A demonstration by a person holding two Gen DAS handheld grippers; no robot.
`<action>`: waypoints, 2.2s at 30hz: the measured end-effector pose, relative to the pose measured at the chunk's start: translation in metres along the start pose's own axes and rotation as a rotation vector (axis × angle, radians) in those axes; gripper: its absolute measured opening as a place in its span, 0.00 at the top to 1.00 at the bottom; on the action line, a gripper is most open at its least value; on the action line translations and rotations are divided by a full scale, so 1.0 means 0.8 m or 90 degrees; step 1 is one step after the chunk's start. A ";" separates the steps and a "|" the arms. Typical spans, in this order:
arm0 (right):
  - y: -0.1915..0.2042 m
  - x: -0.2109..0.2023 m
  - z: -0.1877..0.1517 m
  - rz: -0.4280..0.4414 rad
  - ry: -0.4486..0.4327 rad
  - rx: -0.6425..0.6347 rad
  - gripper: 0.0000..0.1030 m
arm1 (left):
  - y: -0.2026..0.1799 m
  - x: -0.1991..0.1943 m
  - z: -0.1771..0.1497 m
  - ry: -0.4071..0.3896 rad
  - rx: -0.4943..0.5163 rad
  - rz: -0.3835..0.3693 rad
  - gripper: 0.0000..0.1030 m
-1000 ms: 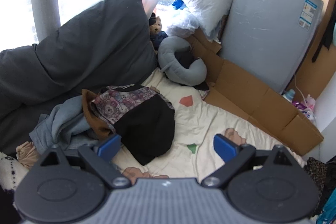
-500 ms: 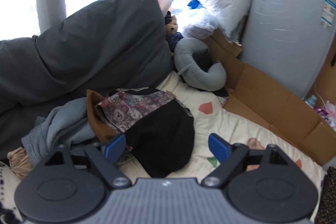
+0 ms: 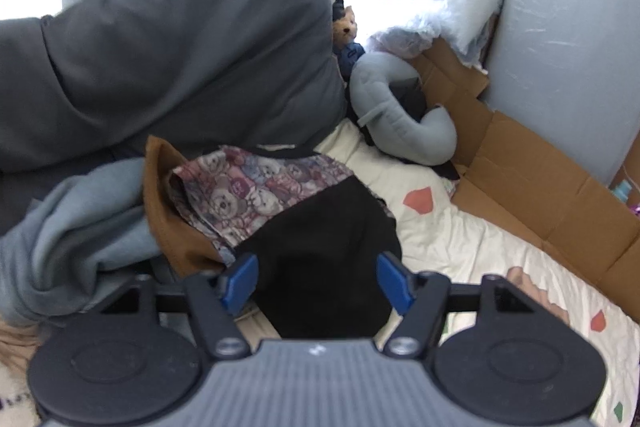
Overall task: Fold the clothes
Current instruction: 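Move both grippers toward the black garment with bear-print lining, then close the left gripper on the bear-print lining edge of the black garment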
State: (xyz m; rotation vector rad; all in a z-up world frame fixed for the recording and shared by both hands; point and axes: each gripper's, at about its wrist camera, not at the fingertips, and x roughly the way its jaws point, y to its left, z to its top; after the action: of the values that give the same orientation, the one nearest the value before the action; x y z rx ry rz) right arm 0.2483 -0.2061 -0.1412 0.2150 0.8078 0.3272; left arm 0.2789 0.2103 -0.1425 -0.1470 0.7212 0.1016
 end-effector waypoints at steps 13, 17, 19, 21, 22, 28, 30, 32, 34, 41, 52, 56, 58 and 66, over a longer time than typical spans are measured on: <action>-0.013 0.039 -0.043 0.020 0.008 -0.057 0.11 | 0.031 0.087 -0.016 -0.035 -0.049 0.030 0.46; -0.024 0.049 -0.051 0.004 0.016 -0.054 0.18 | 0.031 0.110 -0.021 -0.031 -0.058 0.043 0.49; -0.029 0.055 -0.057 0.001 0.016 -0.056 0.18 | 0.032 0.124 -0.023 -0.025 -0.065 0.052 0.52; -0.032 0.061 -0.062 -0.003 0.018 -0.058 0.18 | 0.034 0.135 -0.024 -0.022 -0.077 0.067 0.53; -0.034 0.065 -0.064 -0.005 0.020 -0.057 0.18 | 0.035 0.141 -0.024 -0.020 -0.084 0.075 0.53; -0.044 0.080 -0.078 -0.008 0.047 -0.038 0.18 | 0.046 0.156 -0.025 -0.013 -0.100 0.117 0.54; -0.045 0.081 -0.080 -0.006 0.050 -0.035 0.18 | 0.052 0.160 -0.027 -0.009 -0.112 0.106 0.54; -0.044 0.082 -0.080 -0.006 0.050 -0.038 0.18 | 0.055 0.166 -0.029 -0.006 -0.111 0.102 0.54; -0.045 0.084 -0.080 -0.010 0.050 -0.041 0.18 | 0.058 0.173 -0.032 0.001 -0.112 0.105 0.53; -0.050 0.086 -0.085 -0.012 0.053 -0.025 0.18 | 0.065 0.188 -0.039 -0.002 -0.146 0.100 0.56; -0.047 0.088 -0.084 0.000 0.042 -0.014 0.18 | 0.045 0.147 -0.044 -0.068 -0.103 0.060 0.99; -0.047 0.086 -0.084 0.010 0.036 0.006 0.18 | 0.028 0.124 -0.044 -0.089 -0.068 0.028 0.99; -0.047 0.084 -0.085 0.013 0.034 0.012 0.18 | 0.017 0.109 -0.044 -0.103 -0.050 0.008 0.99; -0.048 0.077 -0.078 0.054 0.020 0.059 0.18 | -0.038 0.065 -0.055 -0.155 -0.018 -0.075 1.00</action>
State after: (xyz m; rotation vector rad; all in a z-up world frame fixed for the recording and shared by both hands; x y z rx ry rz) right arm 0.2495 -0.2151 -0.2363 0.3322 0.8472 0.3746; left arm 0.2931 0.1755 -0.2066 -0.1996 0.4674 0.0160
